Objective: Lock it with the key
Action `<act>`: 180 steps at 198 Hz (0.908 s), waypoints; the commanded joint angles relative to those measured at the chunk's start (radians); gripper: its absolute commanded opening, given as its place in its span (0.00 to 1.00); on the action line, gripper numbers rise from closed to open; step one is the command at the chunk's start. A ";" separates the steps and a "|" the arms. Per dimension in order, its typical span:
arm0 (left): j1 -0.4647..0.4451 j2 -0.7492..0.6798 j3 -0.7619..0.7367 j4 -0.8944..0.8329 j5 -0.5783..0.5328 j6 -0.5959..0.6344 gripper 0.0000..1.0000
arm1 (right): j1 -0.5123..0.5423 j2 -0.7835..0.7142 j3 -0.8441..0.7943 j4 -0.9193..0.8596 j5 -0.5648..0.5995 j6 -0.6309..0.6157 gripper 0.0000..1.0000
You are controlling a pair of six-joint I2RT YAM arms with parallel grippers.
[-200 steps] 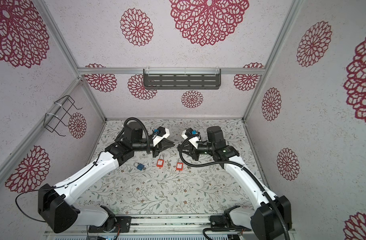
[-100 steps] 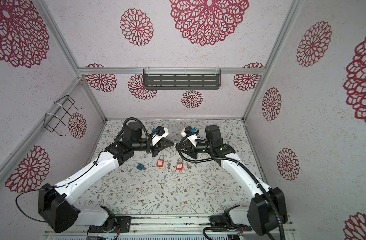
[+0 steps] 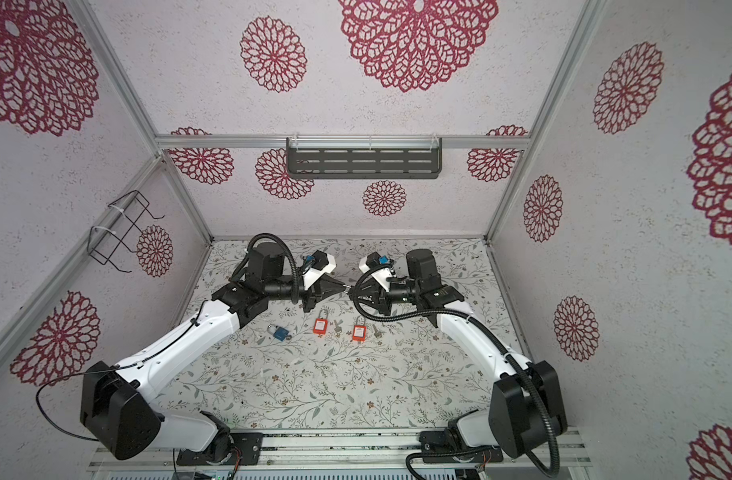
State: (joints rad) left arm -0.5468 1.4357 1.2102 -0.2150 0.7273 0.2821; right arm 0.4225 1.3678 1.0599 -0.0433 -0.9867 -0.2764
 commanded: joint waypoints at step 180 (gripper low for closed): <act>-0.051 0.096 0.042 -0.085 0.249 0.065 0.00 | 0.080 0.042 0.107 0.400 -0.011 0.171 0.00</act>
State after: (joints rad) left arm -0.5152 1.4742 1.2354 -0.2131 0.7555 0.3325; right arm 0.4438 1.4059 1.0546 0.0799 -0.9508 -0.1959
